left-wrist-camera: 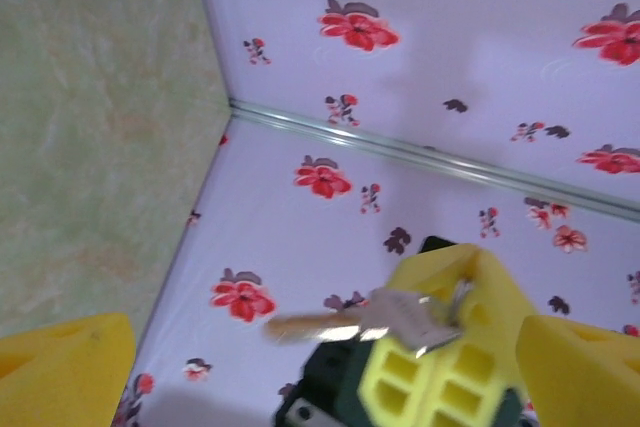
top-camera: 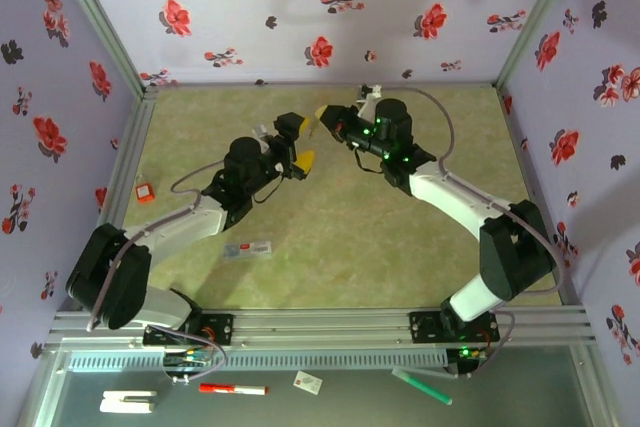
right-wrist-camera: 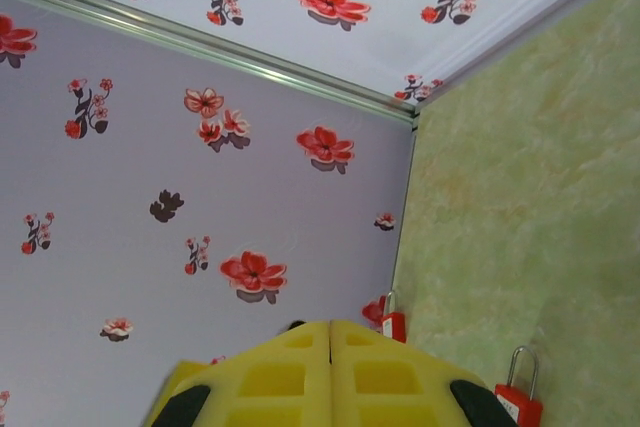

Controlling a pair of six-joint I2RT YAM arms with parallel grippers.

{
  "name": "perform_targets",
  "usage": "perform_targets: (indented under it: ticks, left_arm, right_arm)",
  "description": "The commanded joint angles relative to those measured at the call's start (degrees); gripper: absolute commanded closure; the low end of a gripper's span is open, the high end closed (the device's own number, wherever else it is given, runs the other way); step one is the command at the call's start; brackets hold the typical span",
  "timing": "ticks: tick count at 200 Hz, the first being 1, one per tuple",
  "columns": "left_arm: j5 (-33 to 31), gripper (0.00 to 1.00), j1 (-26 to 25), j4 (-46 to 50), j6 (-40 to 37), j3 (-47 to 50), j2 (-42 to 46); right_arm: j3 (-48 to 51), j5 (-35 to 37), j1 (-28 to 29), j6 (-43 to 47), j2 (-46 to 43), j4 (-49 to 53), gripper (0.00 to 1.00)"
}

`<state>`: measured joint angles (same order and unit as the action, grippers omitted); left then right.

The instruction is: Unlock with the key

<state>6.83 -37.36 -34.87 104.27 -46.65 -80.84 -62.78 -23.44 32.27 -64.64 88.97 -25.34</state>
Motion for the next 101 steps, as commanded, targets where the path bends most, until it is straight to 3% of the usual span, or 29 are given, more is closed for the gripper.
perform_targets:
  ticks: [1,44,101]
  left_arm:
    - [-3.0,0.02,-0.34,-6.37,3.28,0.68,-1.15]
    - [-3.53,0.07,-0.25,-8.63,4.03,-0.87,-3.18]
    - [-3.63,0.24,1.43,-6.89,2.28,-0.28,-1.32]
  right_arm:
    - [1.94,1.32,1.36,-2.26,0.52,-4.54,1.0]
    - [3.81,1.6,3.18,-3.99,0.16,-7.62,1.0]
    - [6.79,1.56,3.59,-3.47,-1.87,-7.48,1.0]
